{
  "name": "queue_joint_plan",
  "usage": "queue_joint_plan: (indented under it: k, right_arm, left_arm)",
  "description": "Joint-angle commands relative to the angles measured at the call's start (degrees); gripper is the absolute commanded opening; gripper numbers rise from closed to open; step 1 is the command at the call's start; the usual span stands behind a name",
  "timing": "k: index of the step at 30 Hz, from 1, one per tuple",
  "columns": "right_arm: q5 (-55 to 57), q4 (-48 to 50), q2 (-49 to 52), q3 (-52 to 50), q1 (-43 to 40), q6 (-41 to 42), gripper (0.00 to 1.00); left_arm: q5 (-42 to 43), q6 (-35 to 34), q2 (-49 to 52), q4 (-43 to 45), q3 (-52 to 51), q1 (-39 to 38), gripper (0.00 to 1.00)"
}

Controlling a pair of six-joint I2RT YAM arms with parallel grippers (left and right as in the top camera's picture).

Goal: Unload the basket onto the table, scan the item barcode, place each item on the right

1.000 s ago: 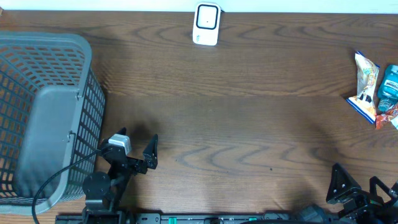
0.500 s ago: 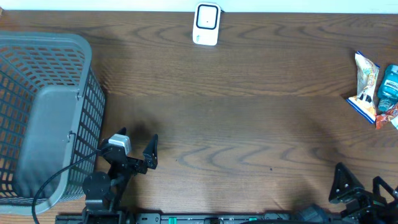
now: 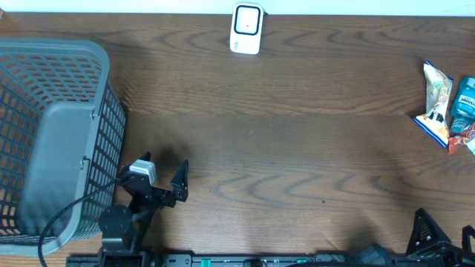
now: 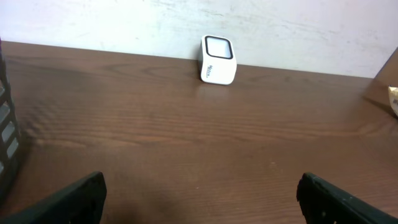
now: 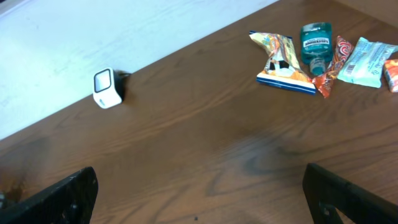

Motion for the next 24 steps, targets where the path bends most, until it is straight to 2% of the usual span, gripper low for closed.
queue_joint_plan:
  k: [1,7,13,18,24]
  right_arm:
    - [1.97,-0.15,-0.46,0.20,0.15,-0.87,0.99]
    - [6.36,-0.81,-0.48,2.03,0.04,-0.83,0.99]
    - [12.02,-1.51,-2.12,11.87,-2.75,-3.10,0.99]
    - [7.98,-4.31,-4.59,19.47,-7.08,-4.57,0.99]
    - [3.10,-8.09,-5.35,22.56,-12.35,-6.43,0.99]
  left_arm:
    - [0.11,-0.31,-0.15,-1.29,-1.07,0.20,0.98]
    - [0.11,-0.31,-0.15,-1.29,-1.07,0.20,0.98]
    - [0.11,-0.31,-0.15,-1.29,-1.07,0.20,0.98]
    - [0.11,-0.31,-0.15,-1.29,-1.07,0.20,0.98]
    - [0.11,-0.31,-0.15,-1.29,-1.07,0.20,0.98]
